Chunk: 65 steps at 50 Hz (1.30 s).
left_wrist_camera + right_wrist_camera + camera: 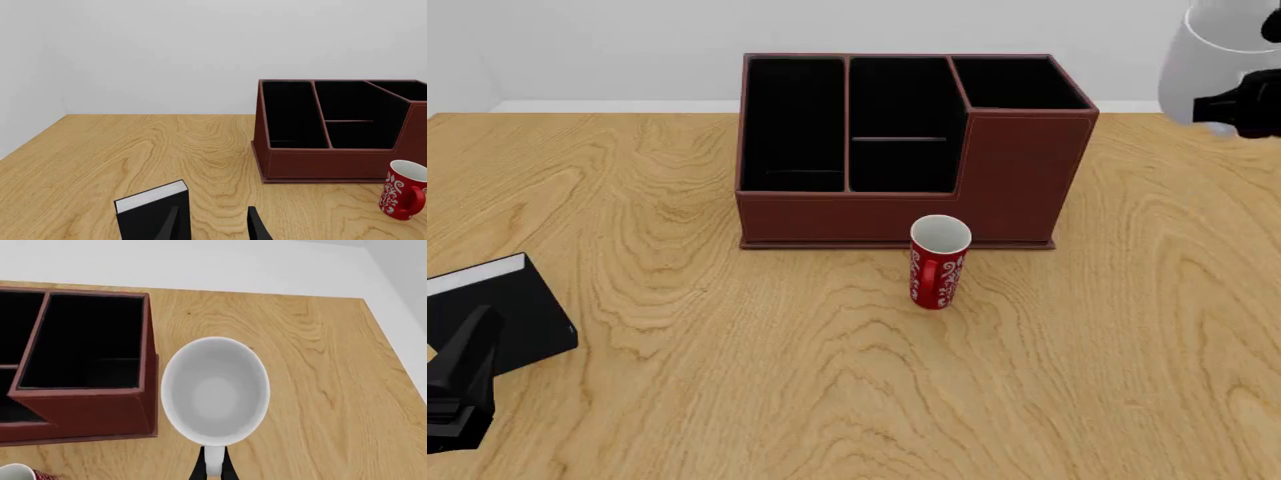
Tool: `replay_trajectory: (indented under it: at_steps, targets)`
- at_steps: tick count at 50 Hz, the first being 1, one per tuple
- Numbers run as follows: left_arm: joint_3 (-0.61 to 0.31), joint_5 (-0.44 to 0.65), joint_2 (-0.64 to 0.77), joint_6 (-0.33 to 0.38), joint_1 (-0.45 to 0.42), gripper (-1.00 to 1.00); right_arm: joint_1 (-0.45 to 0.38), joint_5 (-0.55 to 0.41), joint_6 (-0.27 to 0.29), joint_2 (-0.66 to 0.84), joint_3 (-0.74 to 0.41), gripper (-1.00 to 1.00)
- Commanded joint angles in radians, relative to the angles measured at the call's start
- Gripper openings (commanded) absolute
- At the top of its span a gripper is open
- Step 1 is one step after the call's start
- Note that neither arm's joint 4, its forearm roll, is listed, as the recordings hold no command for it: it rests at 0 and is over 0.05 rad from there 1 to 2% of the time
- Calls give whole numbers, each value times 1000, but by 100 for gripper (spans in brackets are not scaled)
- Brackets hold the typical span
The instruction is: Pick up the white mug and place it to the right of the caddy.
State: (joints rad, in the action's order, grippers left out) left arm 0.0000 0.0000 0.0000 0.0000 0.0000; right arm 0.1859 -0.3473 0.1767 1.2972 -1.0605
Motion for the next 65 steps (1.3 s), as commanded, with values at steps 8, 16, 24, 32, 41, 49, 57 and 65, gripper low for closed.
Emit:
replay_trajectory:
  at_steps: [8,16,24,32,41,49,57,65]
  targets:
    - [0,0,0,0,0,100,9,10,-11,79,-57,-100]
    - [0,0,0,0,0,100,21,12,-13,101,-73,-100]
    - [0,0,0,0,0,100,24,30,-16,136,-75,-100]
    - [0,0,0,0,0,100,21,50,-30,164,-67,-100]
    - [0,0,0,0,0,100,23,77,-37,191,-53,-100]
    - [0,0,0,0,0,100,25,83,-44,197,-49,-100]
    - [0,0,0,0,0,100,23,99,-49,211,-38,-100]
    - [0,0,0,0,0,100,20,106,-54,220,-35,-100]
